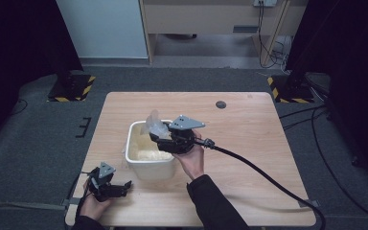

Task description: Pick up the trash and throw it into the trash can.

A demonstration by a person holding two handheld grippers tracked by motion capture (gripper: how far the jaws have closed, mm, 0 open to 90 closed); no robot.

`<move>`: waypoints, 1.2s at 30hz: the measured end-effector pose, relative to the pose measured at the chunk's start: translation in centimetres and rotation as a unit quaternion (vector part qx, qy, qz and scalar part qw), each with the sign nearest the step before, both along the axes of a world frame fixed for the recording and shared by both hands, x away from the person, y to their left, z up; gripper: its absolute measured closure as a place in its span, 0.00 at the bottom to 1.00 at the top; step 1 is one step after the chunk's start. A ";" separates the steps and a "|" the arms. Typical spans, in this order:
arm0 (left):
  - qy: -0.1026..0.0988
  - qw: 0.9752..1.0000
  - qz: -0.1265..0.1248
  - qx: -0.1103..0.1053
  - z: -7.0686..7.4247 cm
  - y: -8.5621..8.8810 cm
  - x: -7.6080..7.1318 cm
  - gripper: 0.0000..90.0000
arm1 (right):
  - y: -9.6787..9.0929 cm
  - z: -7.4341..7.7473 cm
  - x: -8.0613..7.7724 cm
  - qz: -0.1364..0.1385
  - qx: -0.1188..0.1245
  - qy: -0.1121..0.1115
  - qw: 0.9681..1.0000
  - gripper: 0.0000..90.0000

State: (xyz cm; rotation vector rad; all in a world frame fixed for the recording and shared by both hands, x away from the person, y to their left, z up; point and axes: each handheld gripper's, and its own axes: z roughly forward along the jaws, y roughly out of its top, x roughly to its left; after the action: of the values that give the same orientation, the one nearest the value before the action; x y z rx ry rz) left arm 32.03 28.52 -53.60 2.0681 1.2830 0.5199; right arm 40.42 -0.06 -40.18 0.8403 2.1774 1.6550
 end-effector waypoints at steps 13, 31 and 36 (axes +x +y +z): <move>0.000 1.000 -0.001 0.000 0.0 0.0 0.0 0.00 | -0.2 0.1 0.2 0.010 -0.001 0.011 1.000 0.13; 0.000 1.000 -0.001 0.000 0.0 0.0 0.0 0.00 | -6.5 6.8 -1.5 -0.054 0.042 -0.056 0.996 0.08; 0.000 1.000 -0.001 0.000 0.0 0.0 0.0 0.00 | -9.2 6.6 -2.0 -0.076 0.045 -0.062 0.994 0.08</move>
State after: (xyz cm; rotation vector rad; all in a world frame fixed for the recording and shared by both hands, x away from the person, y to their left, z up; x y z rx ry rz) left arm 32.04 28.52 -53.61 2.0686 1.2814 0.5200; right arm 38.42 -9.25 -33.59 0.8794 1.9202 1.6942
